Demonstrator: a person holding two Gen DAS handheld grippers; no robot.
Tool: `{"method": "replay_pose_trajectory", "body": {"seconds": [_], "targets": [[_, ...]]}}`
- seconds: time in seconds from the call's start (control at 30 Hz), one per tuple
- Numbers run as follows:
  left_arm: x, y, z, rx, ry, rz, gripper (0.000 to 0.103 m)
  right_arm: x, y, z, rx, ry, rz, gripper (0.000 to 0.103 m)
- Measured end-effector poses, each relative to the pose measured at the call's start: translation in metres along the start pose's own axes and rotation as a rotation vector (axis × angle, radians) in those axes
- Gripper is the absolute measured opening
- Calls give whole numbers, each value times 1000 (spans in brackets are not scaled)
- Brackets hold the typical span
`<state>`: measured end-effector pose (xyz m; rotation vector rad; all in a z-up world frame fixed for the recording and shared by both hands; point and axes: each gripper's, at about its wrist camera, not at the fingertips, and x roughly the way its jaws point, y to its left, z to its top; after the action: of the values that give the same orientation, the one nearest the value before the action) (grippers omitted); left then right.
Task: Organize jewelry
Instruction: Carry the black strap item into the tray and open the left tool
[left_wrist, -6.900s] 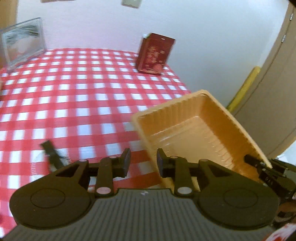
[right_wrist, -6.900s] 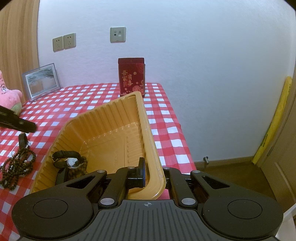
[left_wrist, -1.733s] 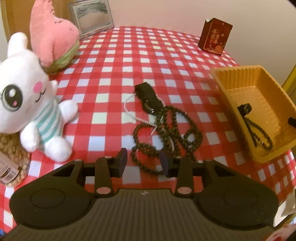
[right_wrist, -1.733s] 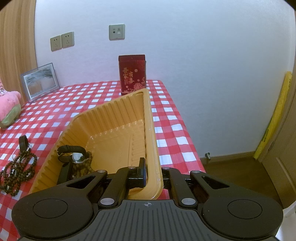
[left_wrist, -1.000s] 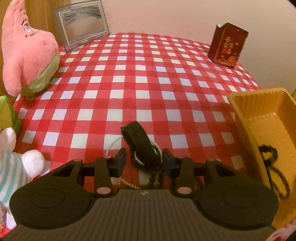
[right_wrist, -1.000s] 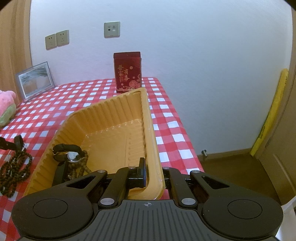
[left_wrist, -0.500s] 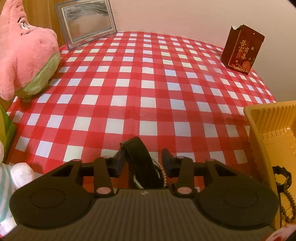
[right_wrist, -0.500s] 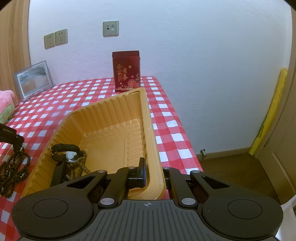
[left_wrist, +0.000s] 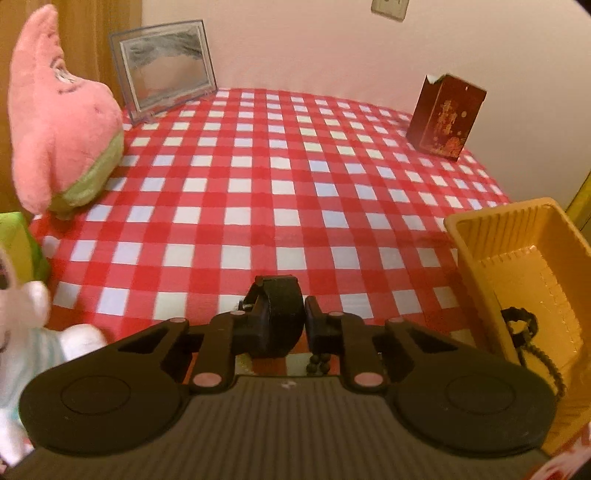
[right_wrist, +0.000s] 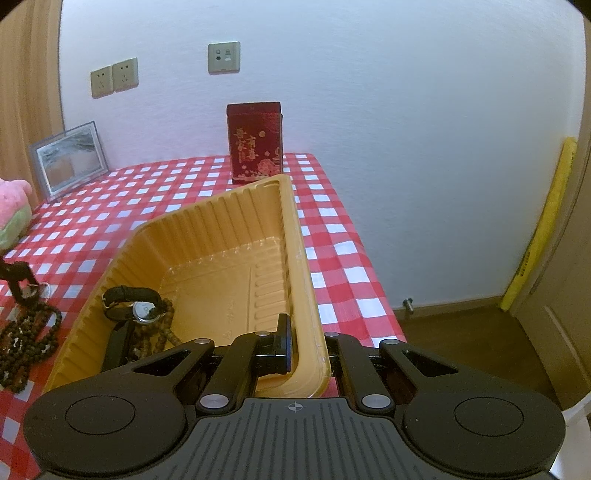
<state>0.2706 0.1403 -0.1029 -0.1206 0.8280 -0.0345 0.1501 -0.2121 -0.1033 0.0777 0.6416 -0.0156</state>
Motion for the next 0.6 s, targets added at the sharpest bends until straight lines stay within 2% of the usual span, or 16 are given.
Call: {"method": "replay_pose_trajectory", "body": {"seconds": [0.27,0.6], "targets": [[-40,5,3,12,-29,-21,17,0,-1,0,3,-2,6,5],[-74,-23,3,63,-51,-138,17,-7,0,-1,-4,-15,28,4]]}}
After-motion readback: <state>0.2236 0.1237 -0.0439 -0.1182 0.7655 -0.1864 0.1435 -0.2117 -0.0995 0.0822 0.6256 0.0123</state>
